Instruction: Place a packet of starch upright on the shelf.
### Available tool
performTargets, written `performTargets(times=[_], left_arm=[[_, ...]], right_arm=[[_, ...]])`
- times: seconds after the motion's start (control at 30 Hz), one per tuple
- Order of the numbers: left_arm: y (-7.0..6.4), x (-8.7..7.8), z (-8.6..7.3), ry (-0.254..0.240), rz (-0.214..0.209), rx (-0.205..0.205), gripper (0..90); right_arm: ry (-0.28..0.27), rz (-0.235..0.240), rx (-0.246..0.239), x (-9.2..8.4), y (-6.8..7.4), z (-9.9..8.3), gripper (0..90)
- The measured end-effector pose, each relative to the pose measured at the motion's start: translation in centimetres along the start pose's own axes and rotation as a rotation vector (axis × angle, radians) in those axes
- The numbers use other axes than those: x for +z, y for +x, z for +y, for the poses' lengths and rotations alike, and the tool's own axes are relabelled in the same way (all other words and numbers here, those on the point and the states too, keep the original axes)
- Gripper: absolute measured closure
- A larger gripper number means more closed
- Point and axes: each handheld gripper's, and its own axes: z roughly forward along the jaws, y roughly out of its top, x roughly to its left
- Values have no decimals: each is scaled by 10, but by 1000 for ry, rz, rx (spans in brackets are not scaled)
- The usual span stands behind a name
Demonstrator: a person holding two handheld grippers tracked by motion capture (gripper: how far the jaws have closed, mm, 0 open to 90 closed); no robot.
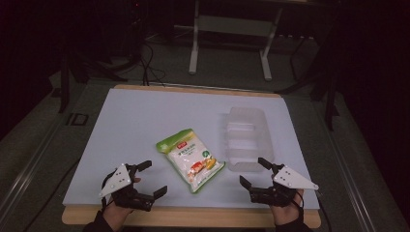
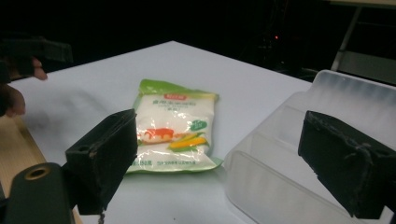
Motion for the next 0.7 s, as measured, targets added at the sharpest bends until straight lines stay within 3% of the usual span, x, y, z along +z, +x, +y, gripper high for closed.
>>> performTargets(times=[0.13, 0.17, 0.33, 0.4, 0.5, 0.53, 0.63, 0.7], left_arm=[[-1, 1, 0, 5, -13, 3, 1], [-2, 2, 0, 7, -21, -2, 1], [-8, 5, 3, 14, -53, 10, 1], [-11, 6, 8, 27, -65, 39, 1], [-13, 6, 11, 22, -80, 14, 1], [-14, 6, 16, 22, -102, -19, 1], [-18, 5, 23, 43, -109, -37, 1], [-19, 6, 31, 59, -160, -43, 1]], right_arm=[[0, 14, 23, 1, 1, 0, 117], [-2, 31, 49, 0, 2, 1, 117], [-2, 45, 26, -2, 6, 4, 117], [2, 53, 8, -3, 10, 6, 117], [-6, 56, -1, -4, 13, 7, 115], [-18, 51, -32, -5, 15, 8, 114], [-28, 40, -60, -5, 17, 9, 114], [-33, 51, -54, -6, 18, 11, 114]])
